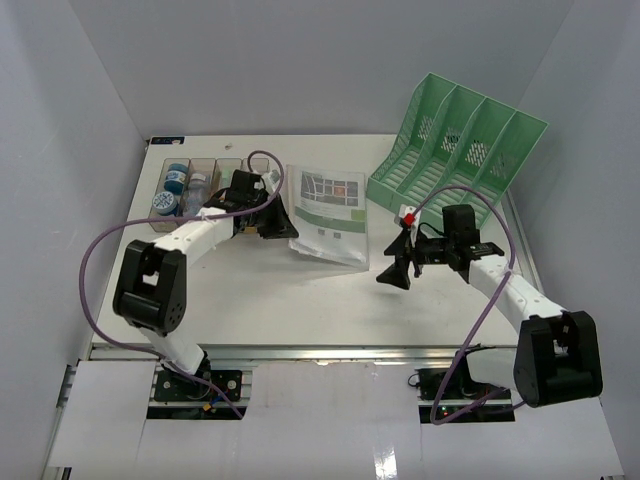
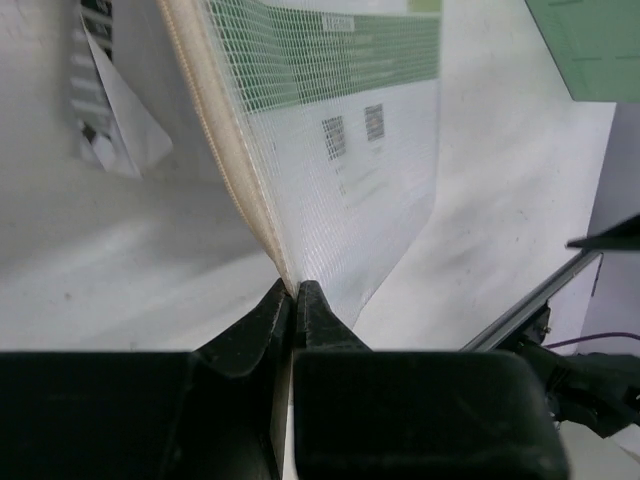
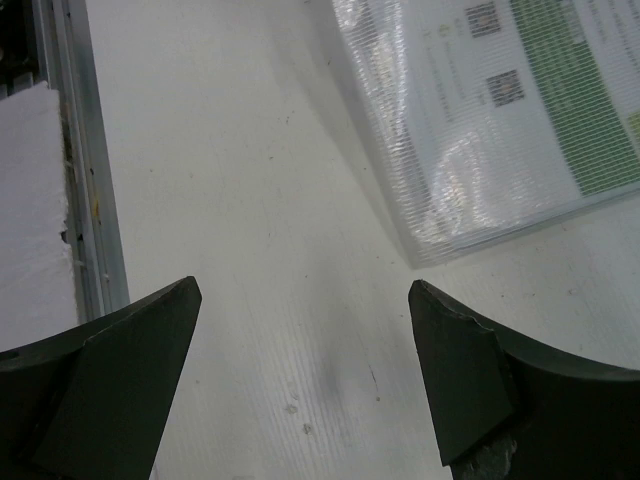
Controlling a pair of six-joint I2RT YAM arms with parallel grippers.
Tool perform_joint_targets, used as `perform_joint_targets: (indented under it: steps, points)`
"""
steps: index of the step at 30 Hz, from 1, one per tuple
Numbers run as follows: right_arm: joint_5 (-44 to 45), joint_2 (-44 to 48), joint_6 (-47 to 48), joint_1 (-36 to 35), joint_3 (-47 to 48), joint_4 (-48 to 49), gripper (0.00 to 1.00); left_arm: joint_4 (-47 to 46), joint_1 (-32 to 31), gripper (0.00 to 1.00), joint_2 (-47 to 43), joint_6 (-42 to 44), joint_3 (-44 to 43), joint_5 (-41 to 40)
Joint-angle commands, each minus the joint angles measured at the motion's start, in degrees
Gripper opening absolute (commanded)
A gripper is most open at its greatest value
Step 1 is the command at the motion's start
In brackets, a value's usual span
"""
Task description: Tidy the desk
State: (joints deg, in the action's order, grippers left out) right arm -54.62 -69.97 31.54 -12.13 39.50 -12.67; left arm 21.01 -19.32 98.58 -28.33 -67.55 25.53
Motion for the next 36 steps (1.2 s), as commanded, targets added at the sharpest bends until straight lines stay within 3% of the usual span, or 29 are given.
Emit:
perform_joint_targets:
  steps: [1, 3, 6, 10, 15, 22, 28, 31, 36]
  points:
    - [0.2, -2.3, -8.4, -1.9, 4.3, 3.3, 0.91, -9.0, -1.3, 0.0, -8.8, -5.7, 10.3, 6.3]
    - [1.9, -1.9, 0.1, -6.6, 5.9, -1.5, 0.9, -11.7, -1.6, 0.0, -11.2, -7.8, 14.2, 7.1]
    - [15.9, 0.7, 8.8, -16.2, 5.1, -1.7, 0.9, -14.3, -1.8, 0.0, -12.7, -10.3, 16.6, 8.5]
    - [38.1, 5.9, 11.4, -34.0, -1.2, 12.7, 0.9, -15.8, -2.4, 0.0, -12.5, -13.2, 16.4, 10.3]
    - [55.6, 0.2, 7.3, -39.9, -0.1, 21.6, 0.9, -17.0, -2.7, 0.0, -13.0, -16.0, 16.4, 11.3]
    - [63.4, -4.4, 7.3, -44.9, -1.2, 28.8, 0.9, -18.2, -2.8, 0.0, -15.0, -18.7, 17.4, 12.8]
    - [69.0, -10.3, 8.1, -45.1, -0.6, 37.7, 0.94, -18.1, -2.8, 0.0, -18.0, -20.4, 18.5, 14.2]
    - [69.3, -12.3, 8.9, -45.1, -0.4, 38.9, 0.77, -18.0, -2.9, 0.0, -19.5, -21.0, 18.7, 14.5]
    - [63.2, -10.8, 9.2, -44.9, -2.4, 38.3, 0.25, -17.9, -2.8, 0.0, -21.0, -21.6, 19.2, 14.5]
